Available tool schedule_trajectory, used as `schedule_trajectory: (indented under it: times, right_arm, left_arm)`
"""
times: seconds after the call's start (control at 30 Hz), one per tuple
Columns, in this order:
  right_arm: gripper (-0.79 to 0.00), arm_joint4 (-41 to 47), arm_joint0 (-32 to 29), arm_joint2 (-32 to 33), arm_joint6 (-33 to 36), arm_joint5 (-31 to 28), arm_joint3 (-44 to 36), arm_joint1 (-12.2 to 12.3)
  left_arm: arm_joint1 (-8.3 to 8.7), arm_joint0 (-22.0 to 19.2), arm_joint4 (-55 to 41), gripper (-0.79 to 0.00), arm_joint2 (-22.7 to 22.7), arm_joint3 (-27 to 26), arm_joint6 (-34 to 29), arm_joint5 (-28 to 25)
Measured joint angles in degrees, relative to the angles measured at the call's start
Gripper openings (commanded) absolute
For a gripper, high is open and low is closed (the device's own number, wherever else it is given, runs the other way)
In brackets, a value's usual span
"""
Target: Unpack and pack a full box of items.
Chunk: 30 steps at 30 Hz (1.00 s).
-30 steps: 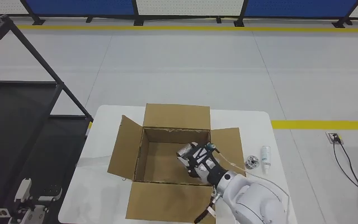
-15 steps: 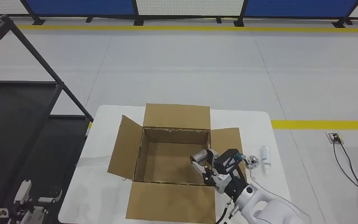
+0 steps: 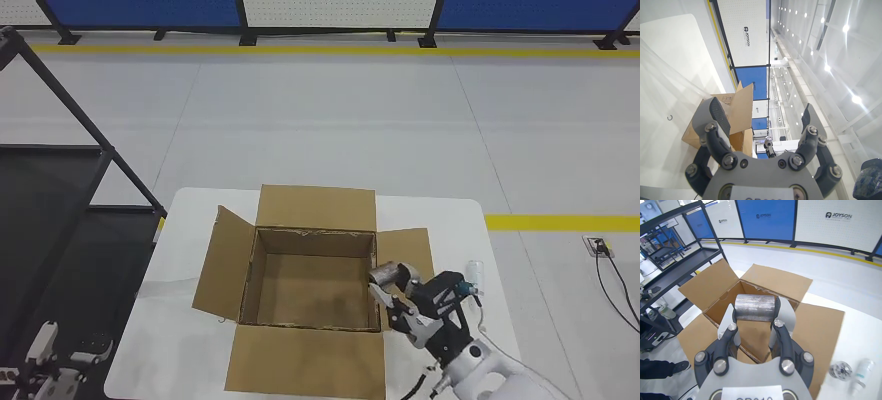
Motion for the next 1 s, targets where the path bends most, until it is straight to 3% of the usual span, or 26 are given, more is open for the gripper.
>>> schedule_trajectory:
  times: [0.23, 0.4, 0.63, 0.87, 1.0]
  right_arm:
    - [-0.785, 3.3, -13.3, 12.8, -4.9, -1.8, -3.0, 0.9]
    - [-0.785, 8.8, -17.6, 21.0, -1.9, -3.2, 0.7, 1.5]
    - [-0.785, 13.5, -11.9, 25.4, 7.0, -0.7, 12.2, 2.6]
    - [-0.785, 9.9, 0.0, 23.4, 16.6, 5.2, 24.1, 3.7]
    - [-0.785, 9.8, 0.4, 23.4, 16.8, 5.3, 24.4, 3.8]
  left_arm:
    - [0.20, 0.5, 0.8, 0.000, 1.6, -1.1, -4.0, -1.7]
    - [0.21, 0.7, 1.0, 0.000, 2.1, -1.2, -4.4, -1.7]
    - [0.21, 0.7, 1.0, 0.000, 2.1, -1.2, -4.4, -1.7]
    - [0.21, 0.7, 1.0, 0.000, 2.1, -1.2, -4.4, -1.7]
    - [0.21, 0.7, 1.0, 0.000, 2.1, -1.2, -4.4, -1.7]
